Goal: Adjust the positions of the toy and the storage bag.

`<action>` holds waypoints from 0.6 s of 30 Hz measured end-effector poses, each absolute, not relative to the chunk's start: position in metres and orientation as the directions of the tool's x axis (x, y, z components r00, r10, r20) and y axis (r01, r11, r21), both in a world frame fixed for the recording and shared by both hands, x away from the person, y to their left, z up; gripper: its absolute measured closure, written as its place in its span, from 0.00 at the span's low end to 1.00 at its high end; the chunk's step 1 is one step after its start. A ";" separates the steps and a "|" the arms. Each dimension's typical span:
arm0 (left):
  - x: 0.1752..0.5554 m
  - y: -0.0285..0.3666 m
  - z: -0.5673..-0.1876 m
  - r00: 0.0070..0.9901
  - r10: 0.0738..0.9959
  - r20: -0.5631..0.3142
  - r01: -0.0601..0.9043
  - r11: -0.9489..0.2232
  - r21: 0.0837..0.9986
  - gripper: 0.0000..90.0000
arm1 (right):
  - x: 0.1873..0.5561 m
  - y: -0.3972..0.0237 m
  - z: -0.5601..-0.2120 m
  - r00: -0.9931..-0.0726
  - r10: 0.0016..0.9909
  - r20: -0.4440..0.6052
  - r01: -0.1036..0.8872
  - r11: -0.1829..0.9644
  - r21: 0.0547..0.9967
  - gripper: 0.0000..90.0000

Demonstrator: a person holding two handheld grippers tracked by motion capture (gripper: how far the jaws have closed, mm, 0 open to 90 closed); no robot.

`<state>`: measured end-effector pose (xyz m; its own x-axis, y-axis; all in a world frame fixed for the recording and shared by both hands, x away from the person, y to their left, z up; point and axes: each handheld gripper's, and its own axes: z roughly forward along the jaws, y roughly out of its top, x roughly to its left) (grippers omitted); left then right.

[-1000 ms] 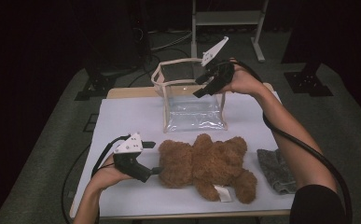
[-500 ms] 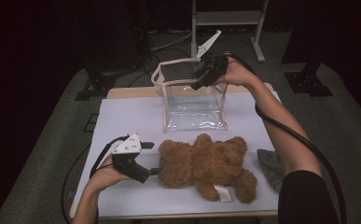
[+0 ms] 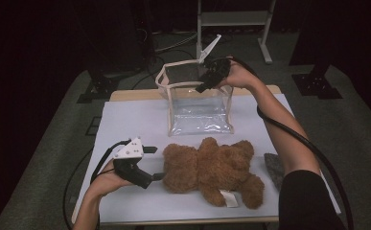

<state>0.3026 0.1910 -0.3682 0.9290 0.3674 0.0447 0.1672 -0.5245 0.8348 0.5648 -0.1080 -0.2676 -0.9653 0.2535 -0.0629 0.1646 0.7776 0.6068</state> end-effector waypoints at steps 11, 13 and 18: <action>0.301 0.189 -0.369 0.930 0.366 0.047 0.168 -0.534 0.828 0.11 | 0.552 -0.115 -0.269 -0.970 0.234 -0.068 0.148 0.787 0.599 0.96; 0.301 0.189 -0.369 0.930 0.364 0.048 0.167 -0.534 0.829 0.11 | 0.546 -0.115 -0.269 -0.973 0.221 -0.061 0.141 0.787 0.601 0.96; 0.299 0.192 -0.365 0.926 0.374 0.049 0.168 -0.525 0.834 0.11 | 0.529 -0.117 -0.268 -0.979 0.197 -0.056 0.125 0.789 0.601 0.97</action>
